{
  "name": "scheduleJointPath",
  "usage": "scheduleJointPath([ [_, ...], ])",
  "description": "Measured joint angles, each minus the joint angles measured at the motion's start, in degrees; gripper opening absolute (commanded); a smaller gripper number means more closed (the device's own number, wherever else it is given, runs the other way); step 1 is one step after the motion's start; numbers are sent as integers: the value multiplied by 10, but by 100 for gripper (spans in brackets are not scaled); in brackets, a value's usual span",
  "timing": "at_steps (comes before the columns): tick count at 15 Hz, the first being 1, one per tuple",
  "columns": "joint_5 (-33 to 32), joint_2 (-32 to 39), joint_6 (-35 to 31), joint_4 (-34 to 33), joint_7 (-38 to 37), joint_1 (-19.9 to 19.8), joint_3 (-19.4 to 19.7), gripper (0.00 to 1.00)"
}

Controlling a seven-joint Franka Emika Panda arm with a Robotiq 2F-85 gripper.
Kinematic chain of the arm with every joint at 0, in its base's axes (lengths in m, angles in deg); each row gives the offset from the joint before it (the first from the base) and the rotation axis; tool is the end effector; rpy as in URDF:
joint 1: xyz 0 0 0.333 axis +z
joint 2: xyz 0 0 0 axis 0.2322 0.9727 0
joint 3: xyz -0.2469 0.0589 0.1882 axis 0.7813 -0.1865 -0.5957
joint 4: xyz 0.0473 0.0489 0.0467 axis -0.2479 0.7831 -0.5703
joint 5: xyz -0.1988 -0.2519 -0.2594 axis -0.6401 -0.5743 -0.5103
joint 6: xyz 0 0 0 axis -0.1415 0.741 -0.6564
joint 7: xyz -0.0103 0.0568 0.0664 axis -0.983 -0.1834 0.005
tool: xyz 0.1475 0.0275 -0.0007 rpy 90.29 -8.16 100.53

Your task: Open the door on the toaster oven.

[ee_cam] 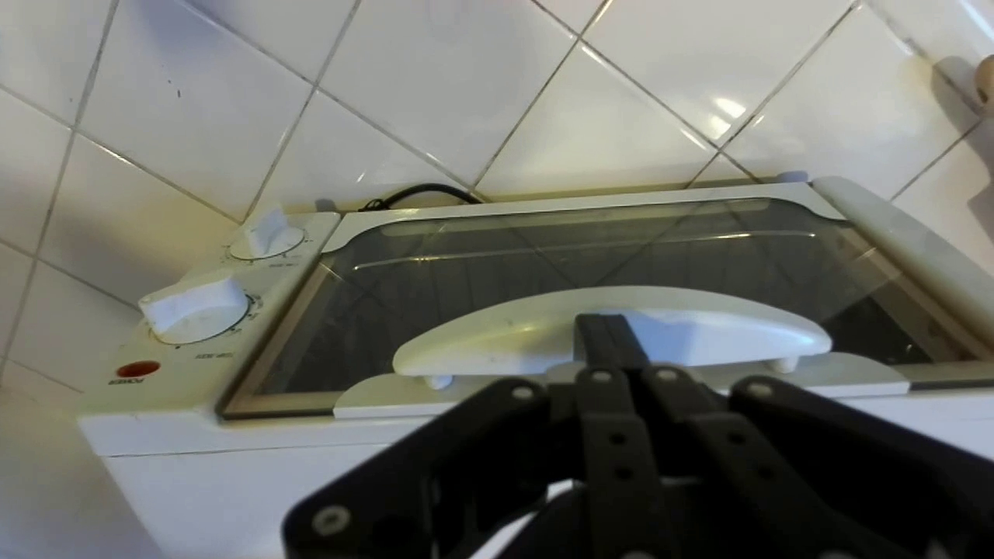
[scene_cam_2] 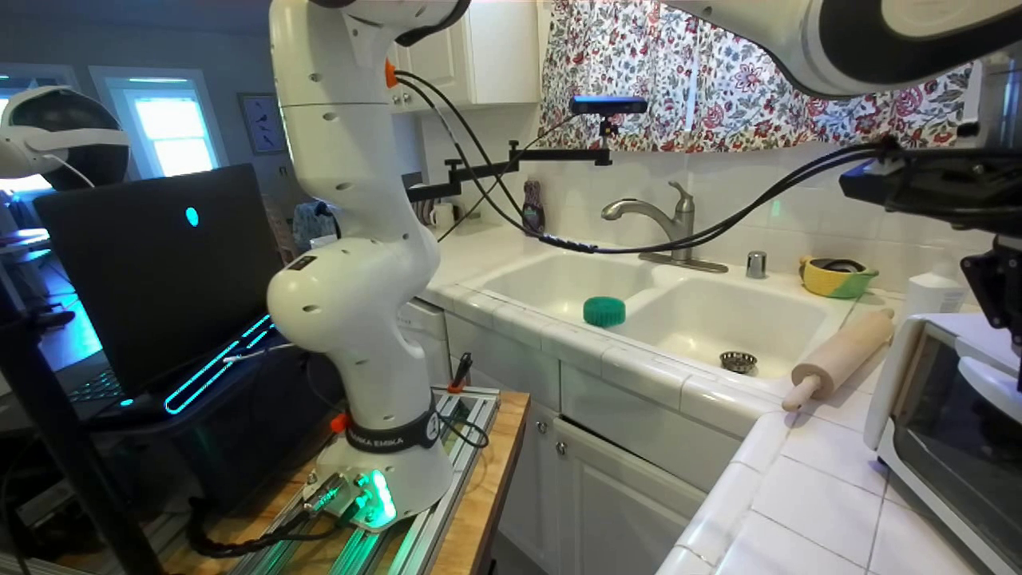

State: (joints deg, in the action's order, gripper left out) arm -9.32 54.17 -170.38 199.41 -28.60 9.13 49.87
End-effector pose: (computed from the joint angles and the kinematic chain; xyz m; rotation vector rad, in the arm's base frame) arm 0.5975 -0.0953 0.4221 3.0674 0.1037 0.3173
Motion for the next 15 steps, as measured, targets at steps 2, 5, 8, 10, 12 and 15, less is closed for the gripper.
scheduleJointPath([
  [2,0,2,3,0,0,0,0,0],
  [5,1,5,4,0,2,0,0,0],
  [8,4,6,4,0,9,0,0,0],
  [10,4,6,4,-1,12,0,-1,0],
  [12,4,6,4,-3,15,0,-2,0],
  [15,4,6,4,-7,18,0,-2,0],
])
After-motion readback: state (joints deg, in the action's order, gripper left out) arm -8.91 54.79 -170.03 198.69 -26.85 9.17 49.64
